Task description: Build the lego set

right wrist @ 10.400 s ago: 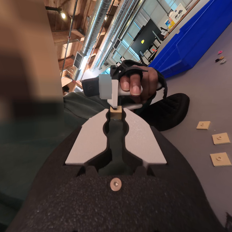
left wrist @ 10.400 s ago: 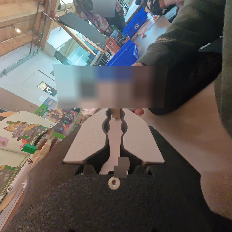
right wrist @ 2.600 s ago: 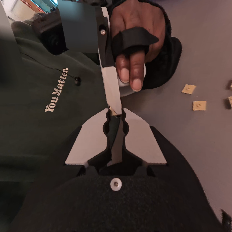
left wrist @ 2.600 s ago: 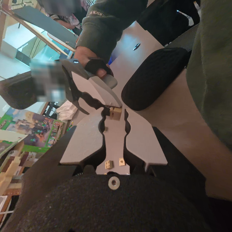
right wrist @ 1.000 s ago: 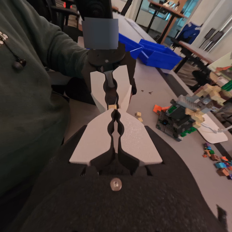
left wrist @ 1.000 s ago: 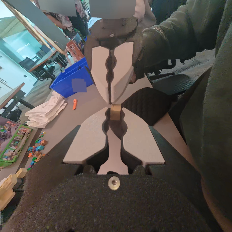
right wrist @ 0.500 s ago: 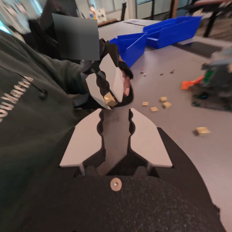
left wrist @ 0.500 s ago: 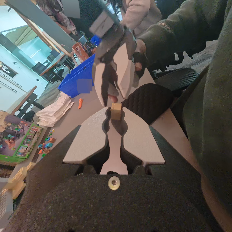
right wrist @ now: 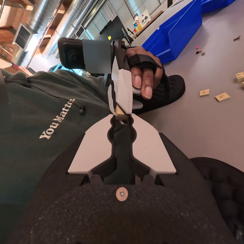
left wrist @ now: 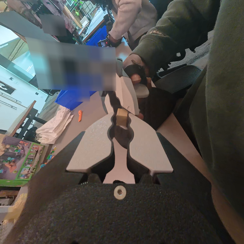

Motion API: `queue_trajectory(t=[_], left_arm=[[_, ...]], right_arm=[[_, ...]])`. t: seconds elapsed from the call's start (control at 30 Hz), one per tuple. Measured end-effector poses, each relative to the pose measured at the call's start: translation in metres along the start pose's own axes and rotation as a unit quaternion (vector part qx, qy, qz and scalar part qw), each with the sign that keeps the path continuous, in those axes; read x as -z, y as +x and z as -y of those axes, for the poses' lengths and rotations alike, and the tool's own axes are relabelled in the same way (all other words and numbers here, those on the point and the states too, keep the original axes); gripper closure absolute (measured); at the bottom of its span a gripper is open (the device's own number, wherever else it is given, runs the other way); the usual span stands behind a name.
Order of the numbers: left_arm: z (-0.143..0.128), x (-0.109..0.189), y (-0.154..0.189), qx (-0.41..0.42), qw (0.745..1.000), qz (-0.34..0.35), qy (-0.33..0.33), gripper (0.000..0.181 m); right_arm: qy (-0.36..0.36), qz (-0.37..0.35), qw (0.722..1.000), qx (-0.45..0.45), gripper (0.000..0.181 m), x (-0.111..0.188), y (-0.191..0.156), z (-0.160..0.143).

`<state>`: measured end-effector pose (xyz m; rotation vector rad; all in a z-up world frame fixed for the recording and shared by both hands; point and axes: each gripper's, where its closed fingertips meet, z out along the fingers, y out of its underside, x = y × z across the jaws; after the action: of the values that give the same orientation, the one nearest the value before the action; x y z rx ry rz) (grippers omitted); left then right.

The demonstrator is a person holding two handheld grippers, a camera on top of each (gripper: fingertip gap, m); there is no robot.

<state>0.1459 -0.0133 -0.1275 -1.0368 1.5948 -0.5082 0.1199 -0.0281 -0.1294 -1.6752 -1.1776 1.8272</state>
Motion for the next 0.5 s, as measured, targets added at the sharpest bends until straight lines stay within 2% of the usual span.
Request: queue_trajectory(t=[0.1, 0.17, 0.23, 0.3, 0.37, 0.5], left_arm=[[-0.002, 0.001, 0.001, 0.014, 1.000, 0.005, 0.007, 0.165], [-0.008, 0.004, 0.000, 0.046, 0.999, 0.003, 0.003, 0.157], [-0.015, 0.011, -0.003, 0.099, 0.995, 0.004, 0.010, 0.157], [-0.022, 0.016, -0.009, 0.177, 0.984, 0.001, 0.020, 0.157], [-0.022, 0.018, -0.016, 0.285, 0.957, -0.013, 0.047, 0.158], [-0.017, 0.017, -0.032, 0.482, 0.866, -0.067, 0.115, 0.155]], right_arm=[[0.003, -0.002, 1.000, 0.005, 0.164, 0.000, 0.002, -0.002], [0.004, -0.018, 1.000, 0.019, 0.164, 0.004, 0.005, -0.002], [0.016, -0.032, 0.999, 0.033, 0.164, 0.011, 0.008, 0.001], [0.015, -0.076, 0.994, 0.079, 0.164, 0.019, 0.016, 0.006], [-0.005, -0.135, 0.979, 0.153, 0.164, 0.025, 0.026, 0.012], [-0.042, -0.218, 0.933, 0.284, 0.164, 0.027, 0.036, 0.024]])
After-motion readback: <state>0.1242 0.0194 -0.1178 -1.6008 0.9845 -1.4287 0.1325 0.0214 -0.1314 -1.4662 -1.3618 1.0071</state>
